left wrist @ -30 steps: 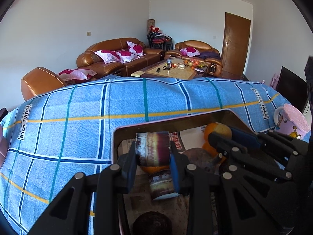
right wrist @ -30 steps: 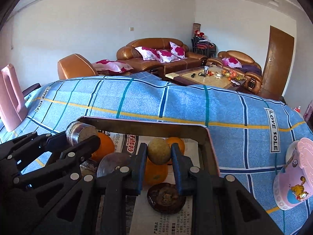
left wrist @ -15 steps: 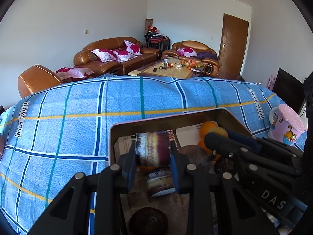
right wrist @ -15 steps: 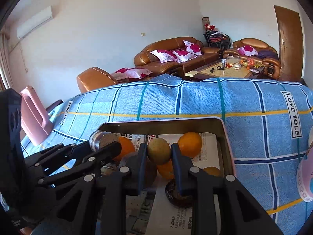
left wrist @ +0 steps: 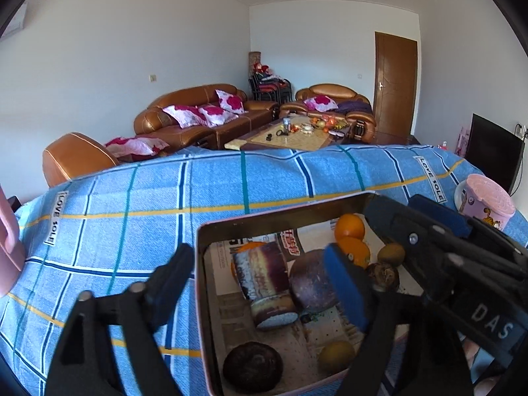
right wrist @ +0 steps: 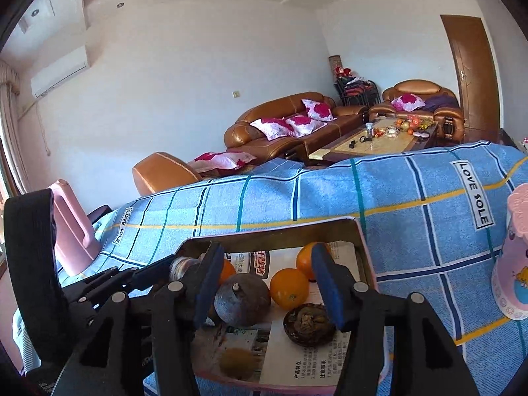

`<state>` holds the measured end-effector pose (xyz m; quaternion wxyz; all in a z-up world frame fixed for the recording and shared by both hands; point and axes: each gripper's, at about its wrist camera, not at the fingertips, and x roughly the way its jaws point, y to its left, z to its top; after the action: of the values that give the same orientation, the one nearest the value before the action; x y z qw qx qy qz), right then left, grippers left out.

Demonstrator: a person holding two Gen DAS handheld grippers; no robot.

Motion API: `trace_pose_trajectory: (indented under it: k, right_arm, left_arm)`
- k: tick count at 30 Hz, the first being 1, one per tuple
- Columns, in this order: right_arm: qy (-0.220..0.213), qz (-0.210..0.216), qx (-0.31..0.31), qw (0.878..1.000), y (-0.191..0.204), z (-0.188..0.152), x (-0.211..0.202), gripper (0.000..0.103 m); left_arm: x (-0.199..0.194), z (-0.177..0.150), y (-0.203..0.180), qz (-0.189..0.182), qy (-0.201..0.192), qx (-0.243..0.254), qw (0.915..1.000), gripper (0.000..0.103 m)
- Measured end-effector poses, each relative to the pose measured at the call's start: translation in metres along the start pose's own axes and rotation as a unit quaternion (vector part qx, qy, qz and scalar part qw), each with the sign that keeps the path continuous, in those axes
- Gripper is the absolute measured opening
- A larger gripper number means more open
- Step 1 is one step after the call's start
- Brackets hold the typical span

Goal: Organize fruits

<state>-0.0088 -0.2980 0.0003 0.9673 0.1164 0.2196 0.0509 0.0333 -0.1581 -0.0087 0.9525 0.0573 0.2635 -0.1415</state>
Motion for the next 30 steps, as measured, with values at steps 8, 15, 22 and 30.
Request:
trace_pose_trajectory:
  k: [8, 15, 22, 30]
  right_arm:
    - [-0.114, -0.084, -0.017, 0.990, -0.006, 0.005, -0.034, 0.071]
    - [-0.130, -0.107, -0.024, 0.985, -0.002, 0.002, -0.047, 0.076]
    - [-0.118, -0.124, -0.012, 0.985, -0.001, -0.007, -0.058, 0.076]
    - [-0.127, -0.140, -0.016, 0.982, 0.007, -0.016, -0.075, 0.076]
  left_arm:
    - [-0.028, -0.003, -0.006, 0.059, -0.070, 0.033, 0.9952, 0.103]
    - [-0.035, -0.006, 0.003, 0.075, -0.078, 0.019, 0.9940, 0.103]
    - [-0.044, -0.013, 0.001, 0.077, -0.081, 0.023, 0.9935, 0.103]
    - [-0.059, -0.022, 0.006, 0.067, -0.079, 0.013, 0.9945, 0.103]
